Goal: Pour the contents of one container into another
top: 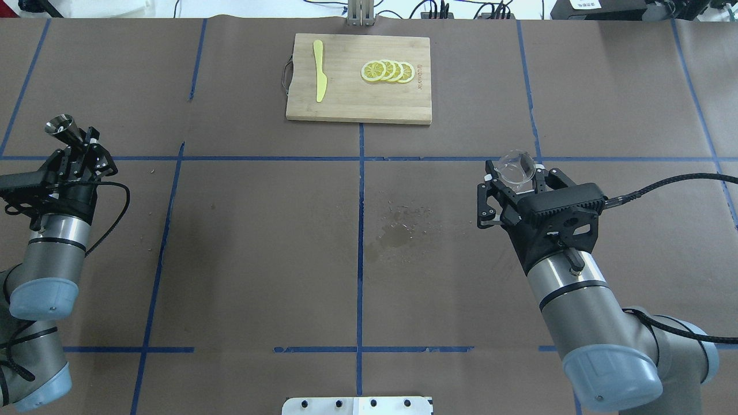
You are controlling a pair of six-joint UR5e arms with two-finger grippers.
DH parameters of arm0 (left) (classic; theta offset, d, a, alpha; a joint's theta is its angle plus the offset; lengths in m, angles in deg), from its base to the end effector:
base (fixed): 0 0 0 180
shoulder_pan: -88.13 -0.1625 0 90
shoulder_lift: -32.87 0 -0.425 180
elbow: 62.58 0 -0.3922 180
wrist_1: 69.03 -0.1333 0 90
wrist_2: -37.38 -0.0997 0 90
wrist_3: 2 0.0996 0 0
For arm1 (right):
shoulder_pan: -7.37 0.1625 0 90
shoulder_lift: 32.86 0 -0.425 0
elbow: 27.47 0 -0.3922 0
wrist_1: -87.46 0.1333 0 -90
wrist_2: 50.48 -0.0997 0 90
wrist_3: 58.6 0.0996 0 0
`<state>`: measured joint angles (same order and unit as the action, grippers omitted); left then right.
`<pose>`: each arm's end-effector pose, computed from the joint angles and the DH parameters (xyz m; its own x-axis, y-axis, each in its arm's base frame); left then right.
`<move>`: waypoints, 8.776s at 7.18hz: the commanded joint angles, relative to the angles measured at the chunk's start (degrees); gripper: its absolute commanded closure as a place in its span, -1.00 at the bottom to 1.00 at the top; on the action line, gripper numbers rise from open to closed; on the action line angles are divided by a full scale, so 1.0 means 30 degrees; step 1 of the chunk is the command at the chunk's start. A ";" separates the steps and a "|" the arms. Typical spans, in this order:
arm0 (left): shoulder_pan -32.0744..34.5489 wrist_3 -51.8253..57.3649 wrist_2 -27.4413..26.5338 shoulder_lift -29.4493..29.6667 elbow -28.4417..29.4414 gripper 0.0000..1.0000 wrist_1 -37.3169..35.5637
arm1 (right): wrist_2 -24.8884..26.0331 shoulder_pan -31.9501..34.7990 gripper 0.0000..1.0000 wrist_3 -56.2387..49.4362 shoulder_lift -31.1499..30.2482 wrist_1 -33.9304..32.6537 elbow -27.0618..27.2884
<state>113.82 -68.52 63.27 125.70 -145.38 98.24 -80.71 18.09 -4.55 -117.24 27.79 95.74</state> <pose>0.3386 -0.4102 0.5344 0.6272 -0.1087 -0.7713 0.7787 0.0698 0.6234 -0.3812 -0.2954 0.2642 0.8037 -0.1487 0.5761 -0.5129 0.3177 0.7975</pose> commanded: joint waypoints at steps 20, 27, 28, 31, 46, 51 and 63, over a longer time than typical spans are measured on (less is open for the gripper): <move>-0.2554 -0.5660 -0.2948 0.0022 0.0558 1.00 -0.6096 | 0.0059 0.0059 1.00 0.0029 -0.0117 0.0000 -0.0114; -0.2966 -0.5631 -0.2948 0.0022 0.0500 0.67 -0.6419 | 0.0059 0.0059 1.00 0.0029 -0.0381 0.0000 -0.0114; -0.2966 -0.5630 -0.2919 0.0022 0.0500 0.59 -0.6448 | 0.0030 0.0059 1.00 0.0029 -0.0381 0.0000 -0.0114; -0.2995 -0.5630 -0.2890 0.0022 0.0470 0.47 -0.6448 | -0.0174 0.0059 1.00 0.1016 -0.1371 -0.0029 -0.0114; -0.3461 -0.5630 -0.0785 0.0022 0.0005 -0.99 -0.6448 | -0.0996 0.0177 1.00 0.3545 -0.3809 0.0000 -0.0495; -0.4106 -0.5601 -0.0460 -0.2258 -0.1985 -0.98 -0.6448 | -0.1055 0.0177 1.00 0.3574 -0.3809 0.0000 -0.0495; -0.6451 -0.5601 0.2646 -0.7241 -0.8783 -0.99 -0.6565 | -0.1640 0.0060 1.00 1.1591 -0.6475 0.0087 -0.3069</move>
<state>94.83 -85.32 70.56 105.21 -169.95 78.56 -85.11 18.35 25.56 -136.44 27.89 87.93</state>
